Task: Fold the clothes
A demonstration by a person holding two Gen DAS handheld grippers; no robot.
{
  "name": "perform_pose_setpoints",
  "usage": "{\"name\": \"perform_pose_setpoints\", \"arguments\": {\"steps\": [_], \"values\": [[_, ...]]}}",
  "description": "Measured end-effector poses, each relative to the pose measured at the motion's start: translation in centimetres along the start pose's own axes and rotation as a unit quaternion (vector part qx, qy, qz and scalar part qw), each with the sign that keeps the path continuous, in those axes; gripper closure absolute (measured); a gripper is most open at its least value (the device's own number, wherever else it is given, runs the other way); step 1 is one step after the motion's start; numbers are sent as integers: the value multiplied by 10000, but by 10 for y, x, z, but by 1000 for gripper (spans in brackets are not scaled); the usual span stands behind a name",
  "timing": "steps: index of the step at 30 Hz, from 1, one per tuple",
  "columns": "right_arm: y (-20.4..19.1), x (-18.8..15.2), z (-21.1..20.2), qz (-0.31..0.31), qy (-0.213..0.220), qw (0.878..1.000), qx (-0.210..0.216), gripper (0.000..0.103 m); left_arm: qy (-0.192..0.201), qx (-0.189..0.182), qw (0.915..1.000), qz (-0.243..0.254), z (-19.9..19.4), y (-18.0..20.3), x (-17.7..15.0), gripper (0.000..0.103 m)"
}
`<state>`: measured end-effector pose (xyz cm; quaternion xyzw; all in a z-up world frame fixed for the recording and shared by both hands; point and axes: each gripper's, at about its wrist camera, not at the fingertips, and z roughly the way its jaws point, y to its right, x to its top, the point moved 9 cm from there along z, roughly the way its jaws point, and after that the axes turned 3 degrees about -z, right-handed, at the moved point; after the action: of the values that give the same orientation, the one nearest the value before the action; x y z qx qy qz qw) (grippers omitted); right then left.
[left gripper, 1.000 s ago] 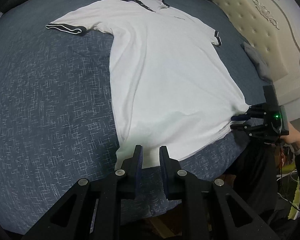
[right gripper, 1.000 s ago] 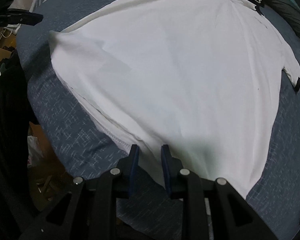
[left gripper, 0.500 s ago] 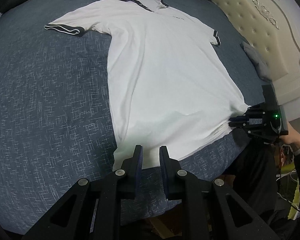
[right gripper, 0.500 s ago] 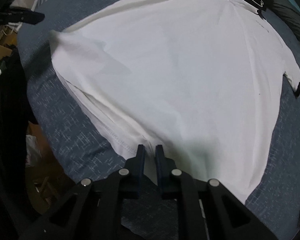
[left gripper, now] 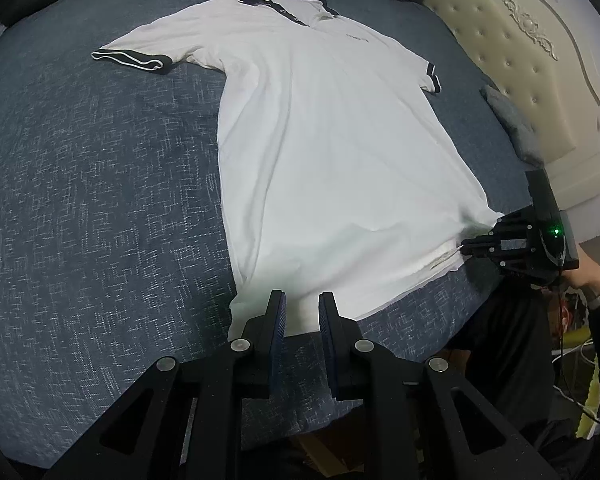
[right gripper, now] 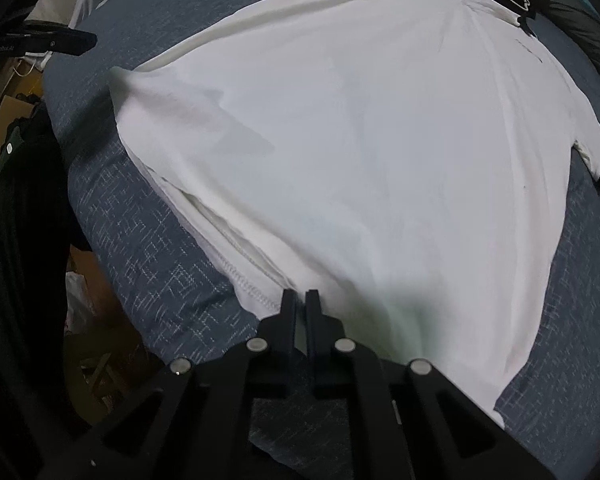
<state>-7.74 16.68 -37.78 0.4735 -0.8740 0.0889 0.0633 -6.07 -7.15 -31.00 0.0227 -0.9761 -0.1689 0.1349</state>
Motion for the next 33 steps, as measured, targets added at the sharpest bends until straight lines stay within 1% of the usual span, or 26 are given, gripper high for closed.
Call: {"name": "perform_pose_setpoints", "arguments": {"steps": [4,8,10,13,16,19,22,25,26,27,29,32,33], "values": [[8,-1,-7,92,110,9999,21,102,6,10,10000,-18,0,-2,0,85],[6,1,-15,9,118,9999,49,102,19,5,10000,-22,0,0,1,85],[21,9,-24,-62,149,9998,89,102,20,1,10000,-20,0,1,1,85],[-2,14,-32,-123,252,9996,102,102,17,0,10000,-20,1,1,1,85],[-11,17,-41,-164,327,9992,180,102,3,12,10000,-30,2,0,0,85],[-15,5,-31,-296,60,9994,186,102,-4,10,10000,-52,4,0,0,85],[-33,-10,-16,-435,-107,9987,243,102,-36,49,10000,-61,6,-2,-1,84],[-30,-17,-13,-449,-197,9986,219,102,-46,54,9999,-119,8,-6,0,84],[-29,-17,-13,-416,-190,9987,246,102,-51,51,9999,-149,9,-7,0,84],[-29,-17,-13,-381,-182,9987,285,102,-59,48,9998,-185,11,-9,0,80],[-27,-16,-18,-302,-145,9986,401,101,-83,48,9996,-253,15,-12,1,76],[-19,-16,-32,-127,20,9987,495,101,-148,57,9992,-370,26,-19,0,75],[-14,-16,-37,-12,92,9986,514,101,-182,63,9989,-426,30,-22,0,72]]}}
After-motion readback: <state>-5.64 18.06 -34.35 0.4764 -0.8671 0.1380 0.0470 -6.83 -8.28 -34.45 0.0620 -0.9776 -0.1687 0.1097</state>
